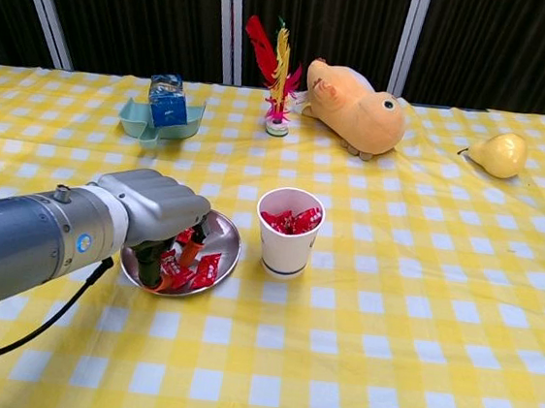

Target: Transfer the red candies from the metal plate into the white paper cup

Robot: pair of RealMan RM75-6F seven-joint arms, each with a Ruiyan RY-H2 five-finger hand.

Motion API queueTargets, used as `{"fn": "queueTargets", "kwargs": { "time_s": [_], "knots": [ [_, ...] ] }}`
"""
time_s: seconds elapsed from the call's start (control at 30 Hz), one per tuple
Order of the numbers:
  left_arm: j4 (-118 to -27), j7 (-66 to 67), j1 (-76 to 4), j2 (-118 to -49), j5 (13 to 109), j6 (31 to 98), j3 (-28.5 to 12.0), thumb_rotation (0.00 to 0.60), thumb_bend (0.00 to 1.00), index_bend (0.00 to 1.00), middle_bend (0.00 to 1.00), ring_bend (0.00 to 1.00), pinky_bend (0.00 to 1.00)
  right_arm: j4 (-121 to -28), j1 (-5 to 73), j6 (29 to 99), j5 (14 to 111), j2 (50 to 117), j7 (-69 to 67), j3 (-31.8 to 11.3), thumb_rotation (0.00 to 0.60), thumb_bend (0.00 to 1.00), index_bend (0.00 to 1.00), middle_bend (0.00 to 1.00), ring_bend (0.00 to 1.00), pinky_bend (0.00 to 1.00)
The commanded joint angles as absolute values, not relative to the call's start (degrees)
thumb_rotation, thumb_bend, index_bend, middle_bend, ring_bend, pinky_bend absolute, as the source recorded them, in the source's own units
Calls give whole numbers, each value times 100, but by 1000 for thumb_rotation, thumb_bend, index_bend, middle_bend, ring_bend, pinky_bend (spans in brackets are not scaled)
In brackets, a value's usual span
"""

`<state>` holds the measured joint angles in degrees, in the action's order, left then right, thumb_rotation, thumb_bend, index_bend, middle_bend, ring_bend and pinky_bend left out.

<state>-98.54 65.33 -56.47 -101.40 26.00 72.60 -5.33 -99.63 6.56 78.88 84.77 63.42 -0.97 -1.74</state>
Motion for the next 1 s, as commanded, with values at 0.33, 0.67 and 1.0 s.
{"fn": "queueTargets", "kwargs": {
  "time_s": [0.33,0.67,1.0],
  "knots": [
    [-9847,6455,-5585,-10138,2693,7337,-533,600,486,568,955,931,997,-9964,648,7905,8502,6338,-93,-165,600,341,0,0,0,1],
    [-10532,6486,-5670,-9711,2897,7615,-899,600,490,572,954,931,998,-9969,653,7885,8491,6332,-107,-165,600,341,0,0,0,1],
    [-11094,6726,-6136,-9448,2794,7727,-1603,600,489,547,955,931,998,-9991,665,7841,8454,6326,-132,-167,600,340,0,0,0,1]
  ]
}}
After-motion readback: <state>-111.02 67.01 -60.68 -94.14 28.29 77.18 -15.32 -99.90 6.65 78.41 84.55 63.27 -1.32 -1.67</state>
